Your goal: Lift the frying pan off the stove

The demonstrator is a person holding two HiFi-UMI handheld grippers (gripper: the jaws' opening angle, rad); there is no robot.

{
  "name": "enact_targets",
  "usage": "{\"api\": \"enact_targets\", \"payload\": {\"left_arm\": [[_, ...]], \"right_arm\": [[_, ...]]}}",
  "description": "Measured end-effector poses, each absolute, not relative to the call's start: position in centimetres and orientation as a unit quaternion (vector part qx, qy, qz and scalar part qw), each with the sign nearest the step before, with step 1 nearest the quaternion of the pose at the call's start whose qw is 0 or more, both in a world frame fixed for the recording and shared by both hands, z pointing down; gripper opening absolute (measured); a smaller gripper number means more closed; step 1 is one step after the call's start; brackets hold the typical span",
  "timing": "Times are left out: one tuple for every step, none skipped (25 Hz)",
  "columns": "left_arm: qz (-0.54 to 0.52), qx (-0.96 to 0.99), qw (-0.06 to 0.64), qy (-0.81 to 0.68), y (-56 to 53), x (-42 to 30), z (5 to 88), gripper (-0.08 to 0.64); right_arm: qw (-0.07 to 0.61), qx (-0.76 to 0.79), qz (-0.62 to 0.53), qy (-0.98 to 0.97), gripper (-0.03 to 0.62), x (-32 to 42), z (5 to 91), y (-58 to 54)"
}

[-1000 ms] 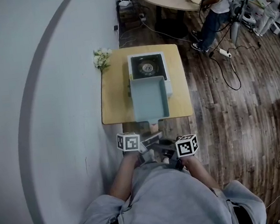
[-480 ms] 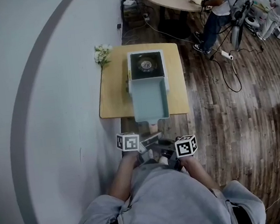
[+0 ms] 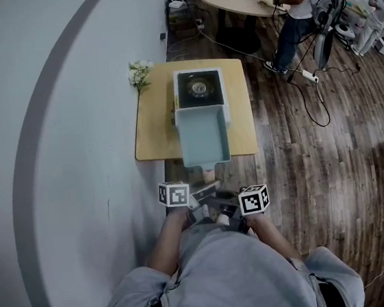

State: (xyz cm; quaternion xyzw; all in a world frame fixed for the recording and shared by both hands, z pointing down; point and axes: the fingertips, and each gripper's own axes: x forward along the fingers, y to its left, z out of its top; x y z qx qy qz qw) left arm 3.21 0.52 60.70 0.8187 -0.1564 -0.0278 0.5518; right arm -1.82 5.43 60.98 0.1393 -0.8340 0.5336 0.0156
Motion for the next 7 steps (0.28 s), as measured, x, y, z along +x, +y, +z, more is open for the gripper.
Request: {"api": "enact_targets", "payload": {"left_arm": [[-0.028, 0.819, 0.552, -0.156, 0.54, 3.20, 60.65, 0.145], [-0.029, 0.819, 0.552, -0.156, 0.58, 3.18, 60.62, 0.145], [-0.028, 0.819, 0.551, -0.155, 0.63, 3.16, 60.62, 0.146], [-0.028, 0.819, 0.551, -0.155, 0.68, 3.13, 60.65, 0.146], [-0.027, 0.820, 0.551, -0.155, 0.74, 3.09, 60.68, 0.146], [-0.026, 0.820, 0.551, -0.155, 0.79, 3.06, 60.72, 0.147], [-0.025, 0.820, 0.551, -0.154, 0.83, 3.03, 60.76, 0.147]], "right_arm": [[0.015, 0.139, 0.533, -0.835, 0.129, -1.83, 60.91, 5.46], [0.015, 0.139, 0.532, -0.835, 0.129, -1.85, 60.88, 5.50], [0.016, 0.138, 0.532, -0.835, 0.129, -1.87, 60.88, 5.54], [0.016, 0.138, 0.531, -0.836, 0.129, -1.91, 60.91, 5.59], [0.016, 0.139, 0.531, -0.836, 0.129, -1.94, 60.95, 5.63], [0.016, 0.139, 0.532, -0.835, 0.129, -1.98, 60.99, 5.67], [0.016, 0.139, 0.532, -0.835, 0.129, -2.02, 61.02, 5.70]]}}
